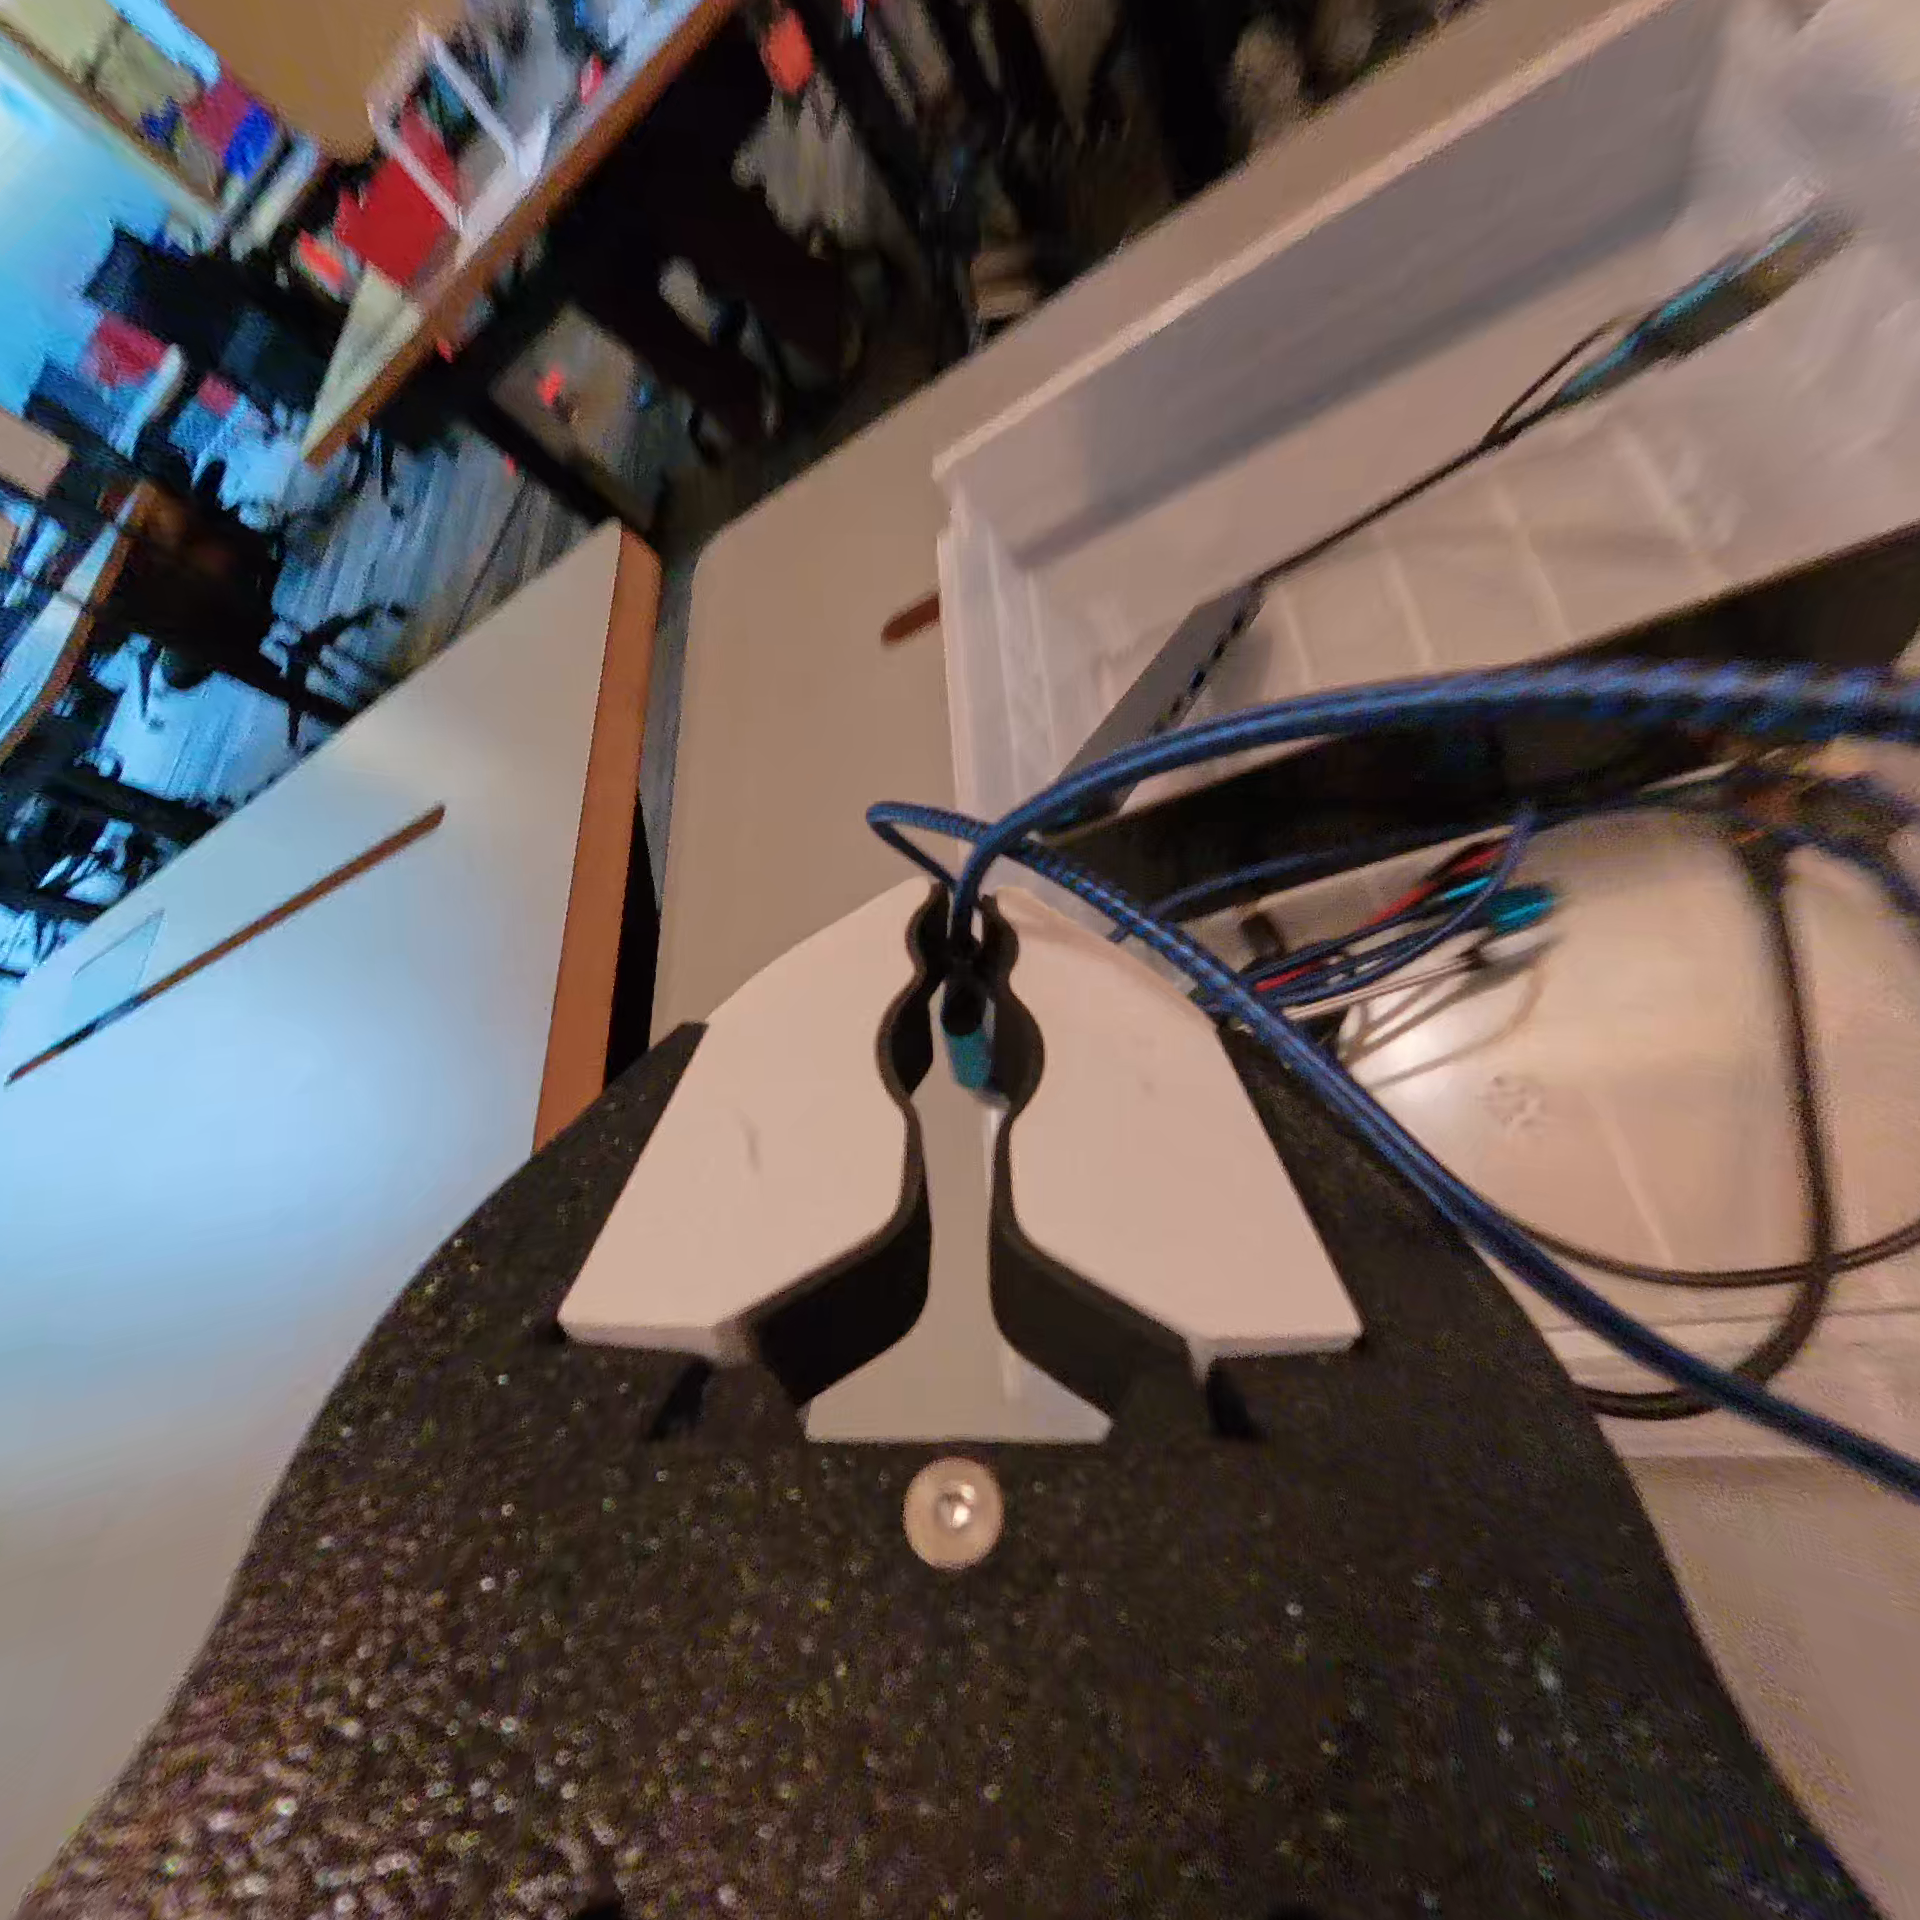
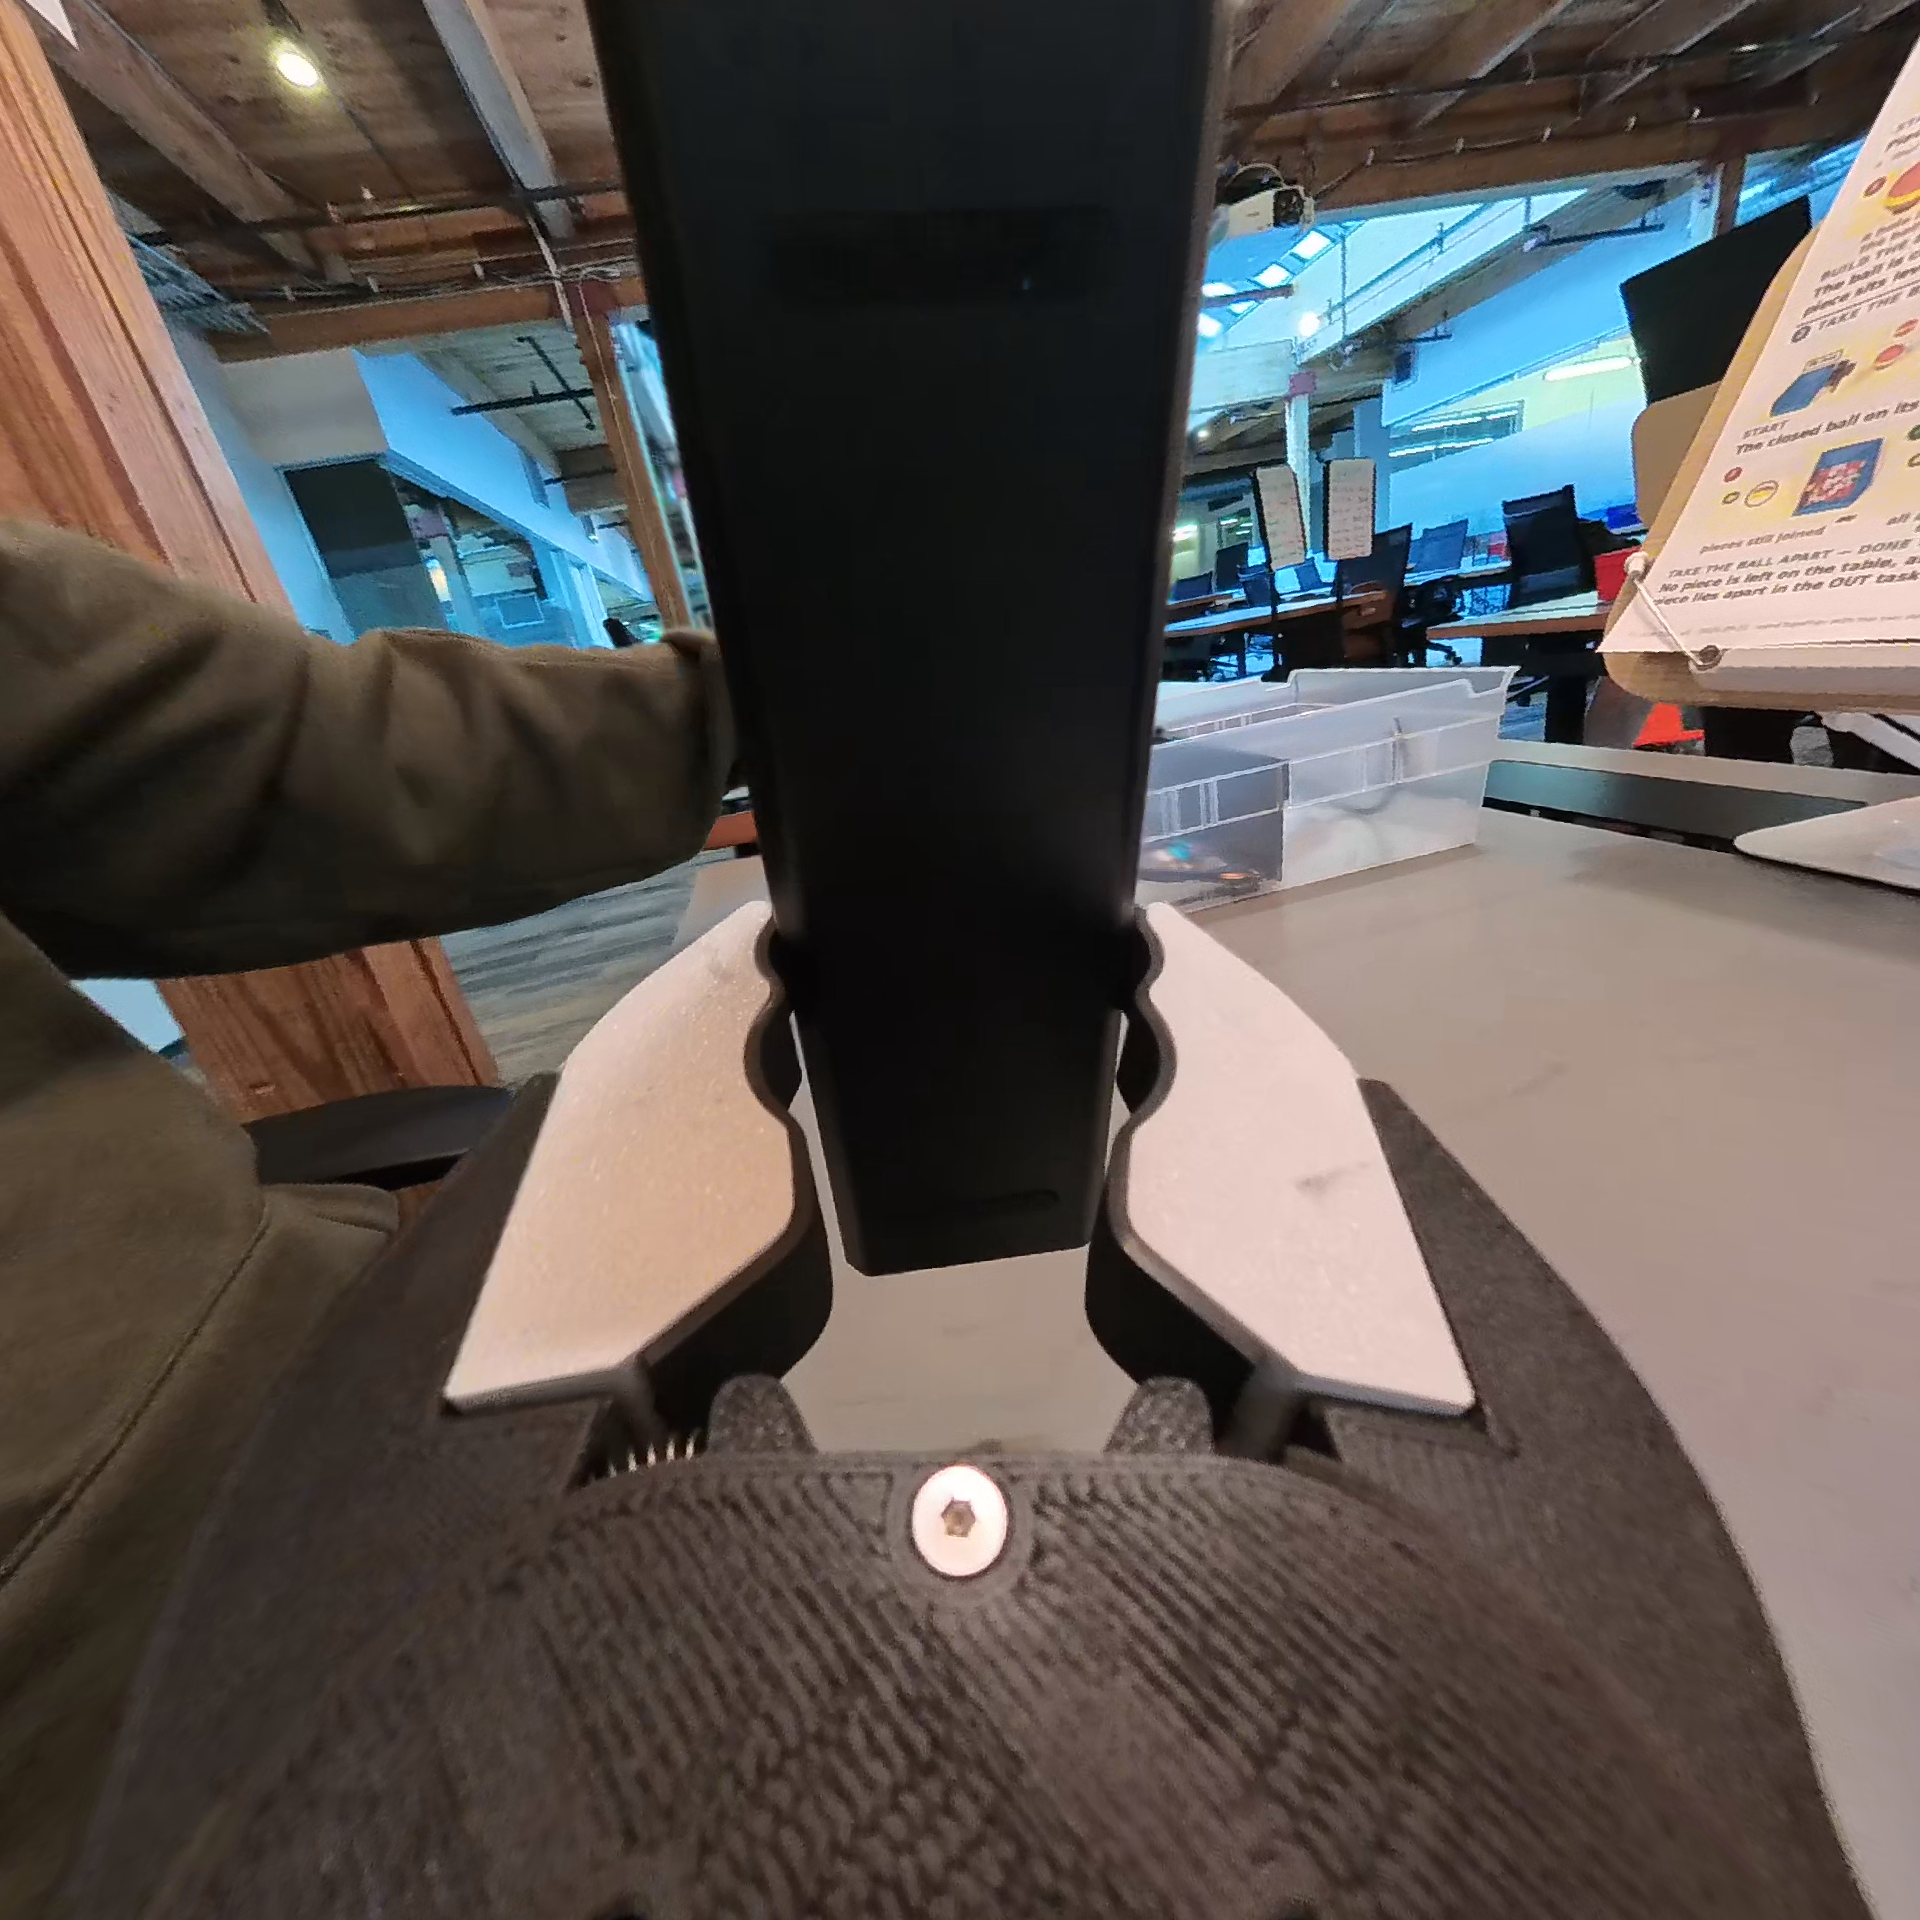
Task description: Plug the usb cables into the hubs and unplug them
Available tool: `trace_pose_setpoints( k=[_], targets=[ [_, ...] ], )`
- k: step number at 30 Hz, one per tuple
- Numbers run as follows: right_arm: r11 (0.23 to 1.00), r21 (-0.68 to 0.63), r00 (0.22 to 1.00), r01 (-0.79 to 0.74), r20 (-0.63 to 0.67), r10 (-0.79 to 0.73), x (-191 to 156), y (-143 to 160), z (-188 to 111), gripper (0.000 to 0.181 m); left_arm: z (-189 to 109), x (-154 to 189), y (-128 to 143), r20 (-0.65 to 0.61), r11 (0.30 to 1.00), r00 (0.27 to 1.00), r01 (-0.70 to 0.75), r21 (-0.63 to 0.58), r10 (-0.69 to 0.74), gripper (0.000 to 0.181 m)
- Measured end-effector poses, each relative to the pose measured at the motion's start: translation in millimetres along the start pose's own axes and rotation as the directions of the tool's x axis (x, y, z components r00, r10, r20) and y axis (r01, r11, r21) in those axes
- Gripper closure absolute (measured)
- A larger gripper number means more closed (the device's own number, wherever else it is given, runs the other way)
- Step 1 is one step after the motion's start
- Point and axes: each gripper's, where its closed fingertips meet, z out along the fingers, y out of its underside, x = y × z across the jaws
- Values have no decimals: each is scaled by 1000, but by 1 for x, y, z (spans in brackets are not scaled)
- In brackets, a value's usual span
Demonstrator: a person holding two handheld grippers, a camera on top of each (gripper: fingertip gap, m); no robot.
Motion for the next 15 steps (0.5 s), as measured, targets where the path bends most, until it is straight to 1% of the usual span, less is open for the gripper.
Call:
trace_pose_setpoints(
  k=[2, 4, 6, 9, 12, 15],
  targets=[
    [1000, -11, 1000, -5, 7, 5, 0, 1, 1, 121, -14, 1, -18, -30, 998, 999, 20, 67, -18, 176],
    [1000, -19, 1000, 0, 4, 0, -1, 2, 2, 121, -35, 3, -44, -90, 985, 996, 42, 168, -27, 176],
    [1000, -23, 1000, 9, 4, -9, -1, 3, 2, 121, -60, -4, -69, -84, 969, 996, 27, 247, -6, 177],
    [1000, -23, 1000, 13, 4, -13, -2, 3, 2, 121, -107, -18, -114, -60, 929, 998, 18, 370, 5, 177],
    [1000, -20, 1000, 16, 5, -16, -2, 2, 2, 121, -158, -32, -158, -24, 874, 1000, 7, 486, 5, 176],
    [1000, -18, 1000, 20, 0, -21, -2, 2, 2, 121, -212, -42, -202, 9, 801, 1000, -4, 599, -2, 176]
  ],
)
